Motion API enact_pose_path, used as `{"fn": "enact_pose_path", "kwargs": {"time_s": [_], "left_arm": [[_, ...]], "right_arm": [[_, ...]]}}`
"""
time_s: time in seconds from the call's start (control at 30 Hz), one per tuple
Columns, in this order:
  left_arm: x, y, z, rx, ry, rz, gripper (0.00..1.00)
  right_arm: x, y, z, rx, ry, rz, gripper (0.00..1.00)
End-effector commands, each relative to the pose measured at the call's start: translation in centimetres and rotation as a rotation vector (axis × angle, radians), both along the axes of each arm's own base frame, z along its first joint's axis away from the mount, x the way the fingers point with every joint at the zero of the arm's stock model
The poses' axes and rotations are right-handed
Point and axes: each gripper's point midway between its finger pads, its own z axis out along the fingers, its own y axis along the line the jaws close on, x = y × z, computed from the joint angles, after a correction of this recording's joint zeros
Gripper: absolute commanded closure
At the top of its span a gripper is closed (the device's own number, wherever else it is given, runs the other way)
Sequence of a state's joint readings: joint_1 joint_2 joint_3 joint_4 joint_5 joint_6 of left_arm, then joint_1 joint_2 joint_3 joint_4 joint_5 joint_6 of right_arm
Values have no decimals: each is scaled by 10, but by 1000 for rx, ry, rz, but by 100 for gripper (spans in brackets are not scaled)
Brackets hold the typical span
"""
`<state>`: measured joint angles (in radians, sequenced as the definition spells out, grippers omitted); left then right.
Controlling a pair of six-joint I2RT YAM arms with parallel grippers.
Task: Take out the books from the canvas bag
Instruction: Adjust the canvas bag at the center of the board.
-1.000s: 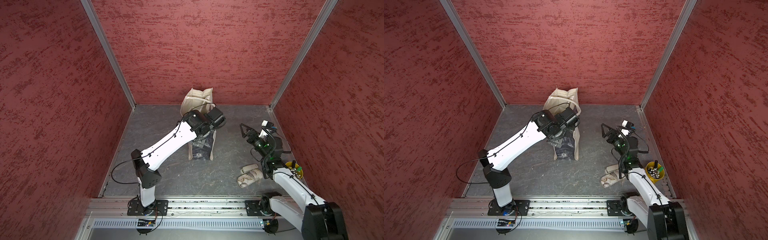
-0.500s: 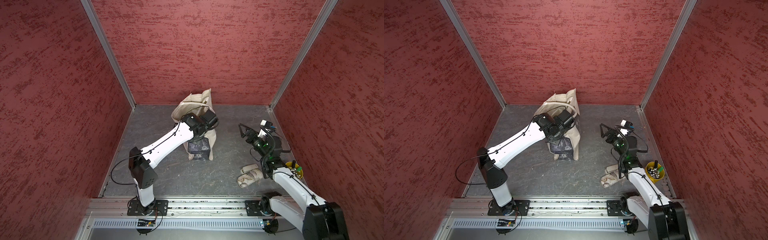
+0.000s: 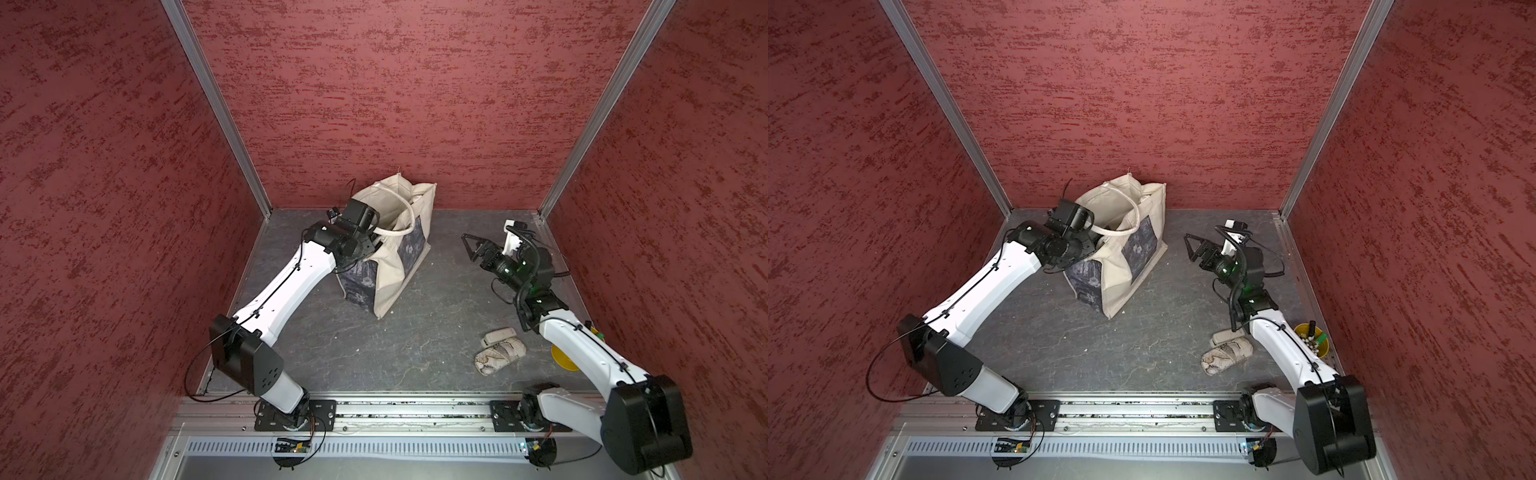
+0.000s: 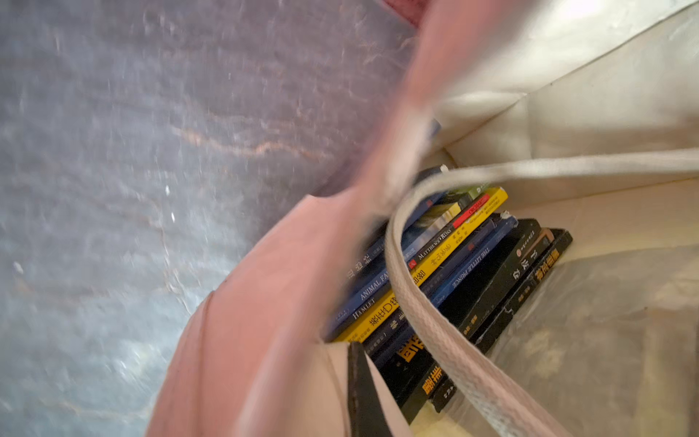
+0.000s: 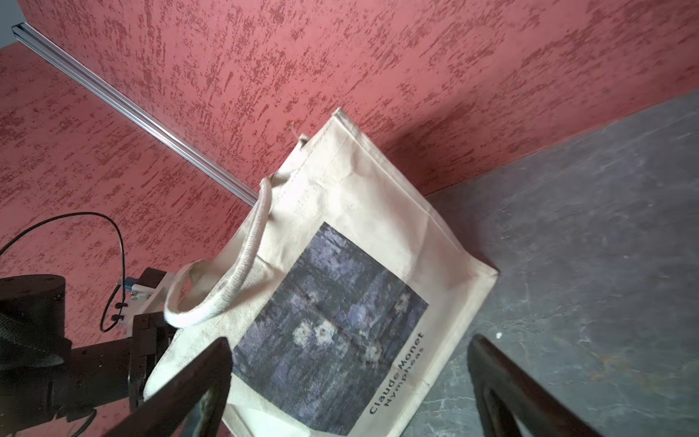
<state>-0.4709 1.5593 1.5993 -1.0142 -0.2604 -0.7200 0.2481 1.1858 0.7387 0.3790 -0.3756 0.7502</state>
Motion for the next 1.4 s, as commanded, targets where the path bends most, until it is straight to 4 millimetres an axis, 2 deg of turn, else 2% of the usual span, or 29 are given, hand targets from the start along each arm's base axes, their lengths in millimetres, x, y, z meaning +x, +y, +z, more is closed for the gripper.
{"fn": "enact_pose_path", "kwargs": {"time_s": [0.0,0.13,0.27,0.4,0.5,0.57,0.7,0.77,0.9,1.07,1.1,1.17,1.27,1.37], "left_arm": [[18,1,34,145,-170,-187,100],[10,-10,38,171,-265,-270,100],[6,-22,51,253,-398,-360,100],[0,-38,57,410,-511,-468,100],[-5,-42,55,458,-530,-498,100],[-8,-40,55,457,-540,-499,100],[-14,-38,59,437,-574,-500,100],[-15,-37,60,433,-579,-498,100],[-17,-36,59,406,-580,-488,100],[-20,-36,56,373,-605,-481,100],[-21,-37,54,369,-606,-483,100],[-21,-37,52,365,-608,-487,100],[-21,-40,48,350,-608,-498,100],[-21,-43,46,340,-610,-508,100]], "right_arm": [[-3,29,9,34,41,52,3],[-8,70,1,111,124,88,3],[-3,92,-6,209,184,91,5],[9,108,9,199,185,85,6],[18,103,6,162,210,10,6],[19,87,-4,153,227,-66,6],[6,59,-24,203,219,-162,8],[0,51,-33,198,218,-182,8],[-2,57,-38,179,205,-140,10],[11,93,-56,173,291,-21,15],[13,98,-49,182,276,-9,15],[23,106,-47,163,262,-16,15],[39,122,-30,128,240,5,15],[43,137,8,129,184,44,18]]}}
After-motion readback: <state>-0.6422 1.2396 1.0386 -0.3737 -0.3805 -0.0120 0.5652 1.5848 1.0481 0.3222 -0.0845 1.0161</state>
